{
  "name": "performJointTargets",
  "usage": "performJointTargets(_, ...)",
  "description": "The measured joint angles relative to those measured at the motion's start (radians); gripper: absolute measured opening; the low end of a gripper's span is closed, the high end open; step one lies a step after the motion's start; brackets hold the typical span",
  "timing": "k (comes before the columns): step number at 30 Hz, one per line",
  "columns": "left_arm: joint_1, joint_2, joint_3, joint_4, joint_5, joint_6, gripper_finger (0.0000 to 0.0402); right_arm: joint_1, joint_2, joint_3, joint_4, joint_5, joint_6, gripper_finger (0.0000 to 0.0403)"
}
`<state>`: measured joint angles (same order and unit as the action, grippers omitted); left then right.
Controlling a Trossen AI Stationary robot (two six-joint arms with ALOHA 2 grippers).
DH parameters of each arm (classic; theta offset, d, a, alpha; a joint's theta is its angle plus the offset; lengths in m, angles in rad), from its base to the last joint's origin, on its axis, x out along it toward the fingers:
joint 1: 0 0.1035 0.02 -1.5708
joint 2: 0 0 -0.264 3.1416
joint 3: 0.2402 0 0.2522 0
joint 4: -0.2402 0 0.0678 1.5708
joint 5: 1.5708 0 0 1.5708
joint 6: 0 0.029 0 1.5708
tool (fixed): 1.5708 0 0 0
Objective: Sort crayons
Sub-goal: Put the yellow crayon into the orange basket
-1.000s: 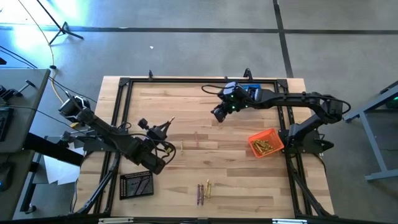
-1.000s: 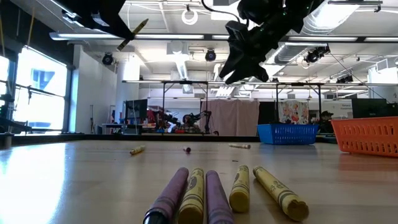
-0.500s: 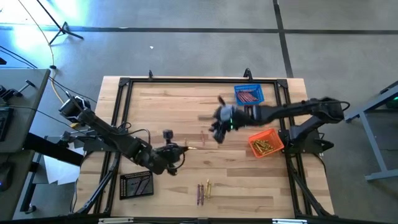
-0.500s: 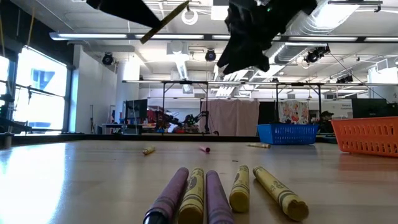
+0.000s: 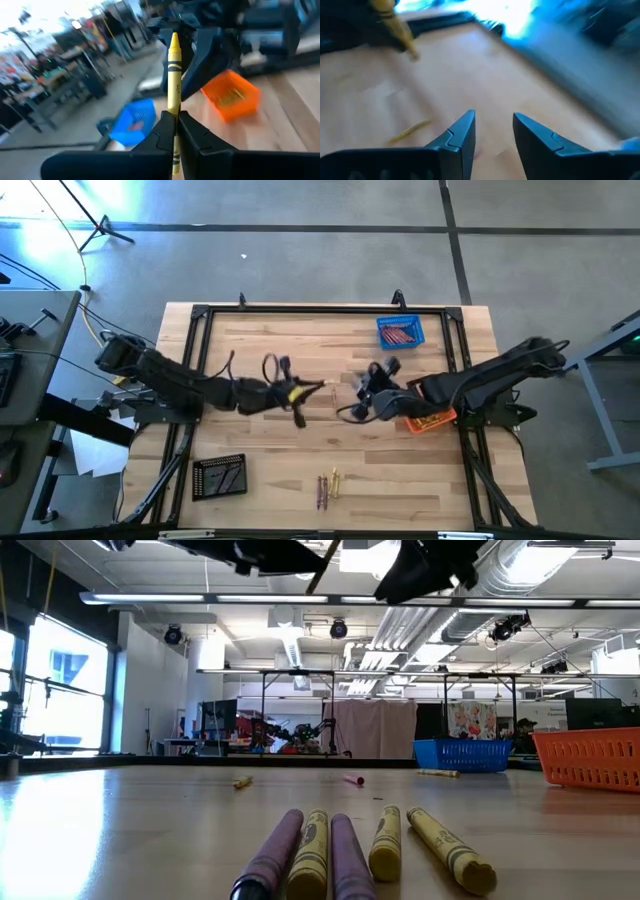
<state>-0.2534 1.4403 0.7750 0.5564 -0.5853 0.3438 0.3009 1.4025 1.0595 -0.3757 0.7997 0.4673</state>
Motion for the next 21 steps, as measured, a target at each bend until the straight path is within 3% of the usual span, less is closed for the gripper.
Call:
performJointTargets(3, 0.056, 0.000, -0.011, 0.106, 0.021, 0.024, 0.0000, -0.008, -0.011, 0.000, 0.054, 0.160, -0.104, 0.0119)
performJointTargets(5, 0.083, 0.000, -0.011, 0.155, 0.022, 0.026, 0.0000, -0.019, -0.011, -0.003, 0.153, 0.164, -0.215, 0.0119)
performJointTargets(9, 0.118, -0.001, -0.010, 0.207, -0.029, 0.043, 0.0000, -0.055, -0.004, -0.028, 0.372, -0.013, -0.445, 0.0119)
performJointTargets(13, 0.122, -0.007, -0.008, 0.201, -0.226, 0.078, 0.0000, -0.118, -0.006, -0.029, 0.498, -0.182, -0.531, 0.0119)
performJointTargets(21, 0.065, -0.007, -0.008, 0.178, -0.237, 0.080, 0.0000, -0.324, -0.005, -0.029, 0.570, -0.550, -0.488, 0.0119)
